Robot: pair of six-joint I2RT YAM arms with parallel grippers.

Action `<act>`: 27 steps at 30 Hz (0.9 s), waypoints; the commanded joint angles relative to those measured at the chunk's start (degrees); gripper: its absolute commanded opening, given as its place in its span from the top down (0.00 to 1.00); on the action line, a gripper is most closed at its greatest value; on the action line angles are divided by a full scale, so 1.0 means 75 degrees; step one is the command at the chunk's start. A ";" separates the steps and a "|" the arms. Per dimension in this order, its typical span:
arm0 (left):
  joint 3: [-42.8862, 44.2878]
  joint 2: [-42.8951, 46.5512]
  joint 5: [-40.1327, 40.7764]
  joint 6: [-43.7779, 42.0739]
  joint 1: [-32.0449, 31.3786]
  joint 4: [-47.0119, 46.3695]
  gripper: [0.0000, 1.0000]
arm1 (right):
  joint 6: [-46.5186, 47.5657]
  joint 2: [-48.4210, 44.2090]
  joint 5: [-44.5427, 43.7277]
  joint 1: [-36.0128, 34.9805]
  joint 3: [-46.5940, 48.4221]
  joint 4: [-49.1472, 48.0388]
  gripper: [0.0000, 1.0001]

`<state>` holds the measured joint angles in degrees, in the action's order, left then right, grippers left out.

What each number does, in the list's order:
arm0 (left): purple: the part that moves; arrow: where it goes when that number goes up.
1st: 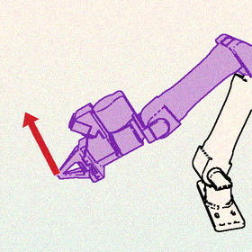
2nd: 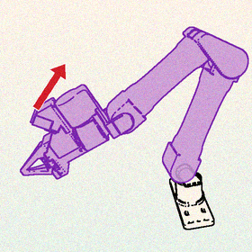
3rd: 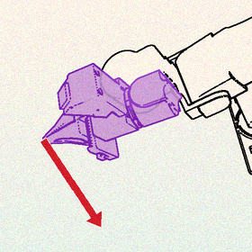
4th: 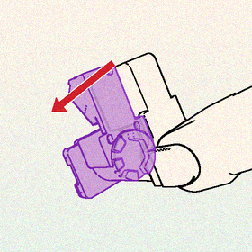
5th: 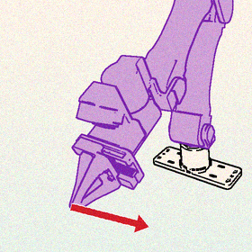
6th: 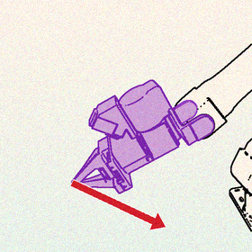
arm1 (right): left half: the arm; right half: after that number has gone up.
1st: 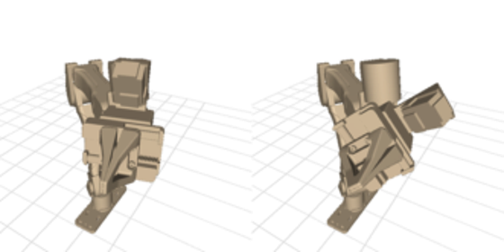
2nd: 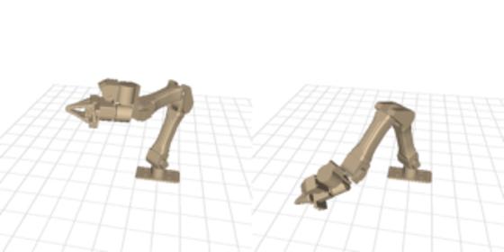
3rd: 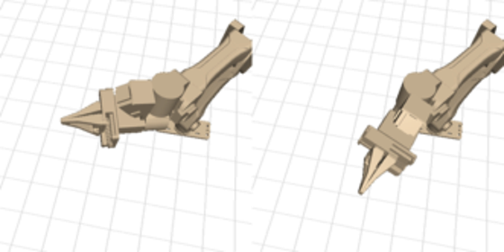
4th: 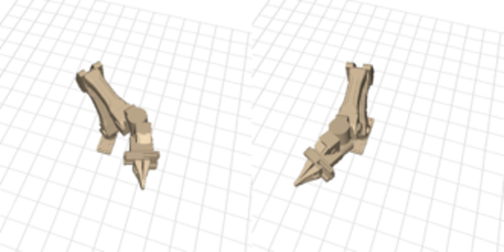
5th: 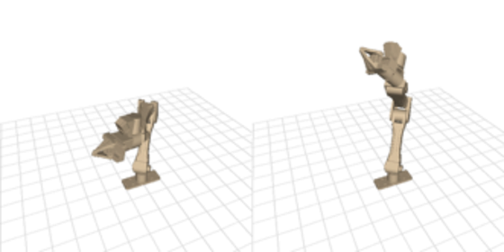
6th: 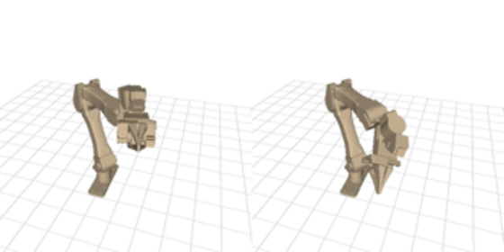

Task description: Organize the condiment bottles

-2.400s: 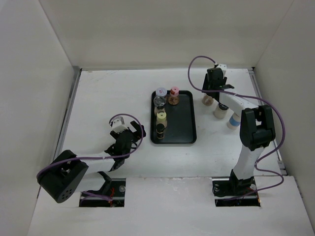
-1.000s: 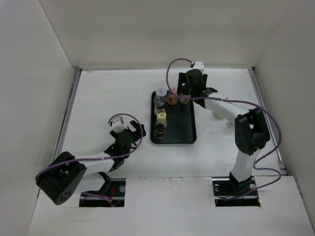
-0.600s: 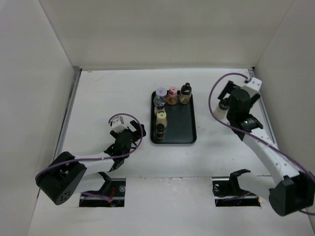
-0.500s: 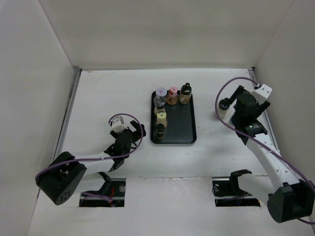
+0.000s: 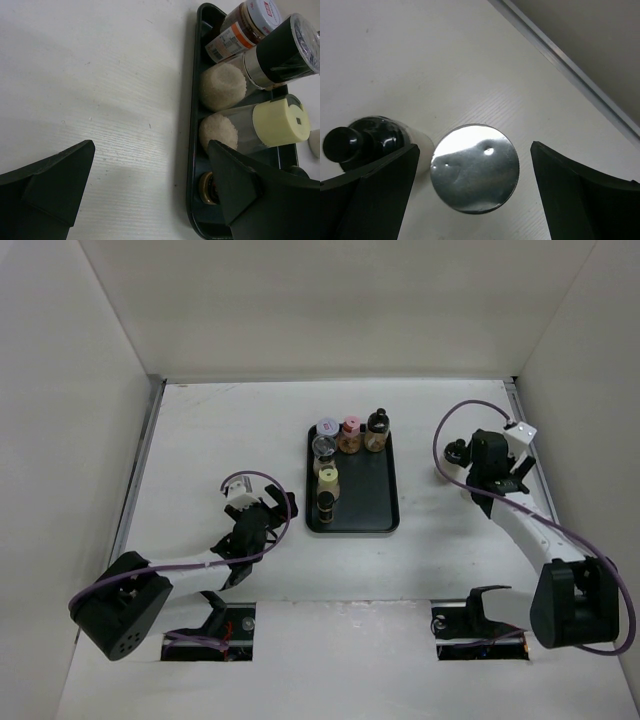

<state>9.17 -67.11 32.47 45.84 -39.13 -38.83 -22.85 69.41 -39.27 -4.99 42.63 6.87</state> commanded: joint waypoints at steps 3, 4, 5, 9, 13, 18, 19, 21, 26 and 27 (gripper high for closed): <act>0.0172 0.0112 -0.0075 0.0063 -0.0049 -0.0307 0.00 | -0.0188 0.0238 0.0184 0.0273 -0.0246 -0.0658 0.18; 0.0149 0.0147 -0.0075 0.0063 -0.0049 -0.0330 0.00 | -0.0188 0.0215 0.0196 0.0250 -0.0293 -0.0717 0.28; 0.0125 0.0159 -0.0040 0.0063 -0.0049 -0.0354 0.00 | -0.0199 0.0099 0.0127 0.0239 -0.0363 -0.0729 0.38; 0.0160 0.0042 -0.0075 0.0063 0.0009 -0.0307 0.00 | -0.0176 -0.1234 -0.0540 -0.0274 -0.0644 -0.0519 0.52; 0.0148 0.0019 -0.0040 0.0063 0.0009 -0.0354 0.00 | -0.0129 -0.2339 -0.0975 -0.1551 -0.0436 0.0498 0.54; 0.0196 -0.0076 -0.0087 0.0063 0.0009 -0.0342 0.00 | -0.0363 -0.2213 -0.0870 -0.3063 0.0361 0.1158 0.55; 0.0172 -0.0029 -0.0087 0.0063 0.0021 -0.0354 0.00 | -0.0398 -0.2002 -0.0824 -0.3403 0.0513 0.0960 0.55; 0.0184 -0.0086 -0.0052 0.0063 0.0021 -0.0354 0.00 | -0.0329 -0.1336 -0.0590 -0.3989 0.0830 0.0224 0.54; 0.0161 0.0041 -0.0075 0.0063 0.0021 -0.0354 0.00 | 0.0256 0.0901 0.0442 -0.4717 0.2105 -0.1583 0.54; 0.0149 0.0065 -0.0029 0.0063 0.0021 -0.0354 0.00 | 0.0420 0.1370 0.0442 -0.4858 0.2492 -0.1608 0.54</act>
<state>9.17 -67.94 32.29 45.87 -39.03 -38.83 -22.74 74.17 -38.81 -39.20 53.60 6.87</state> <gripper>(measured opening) 0.997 0.682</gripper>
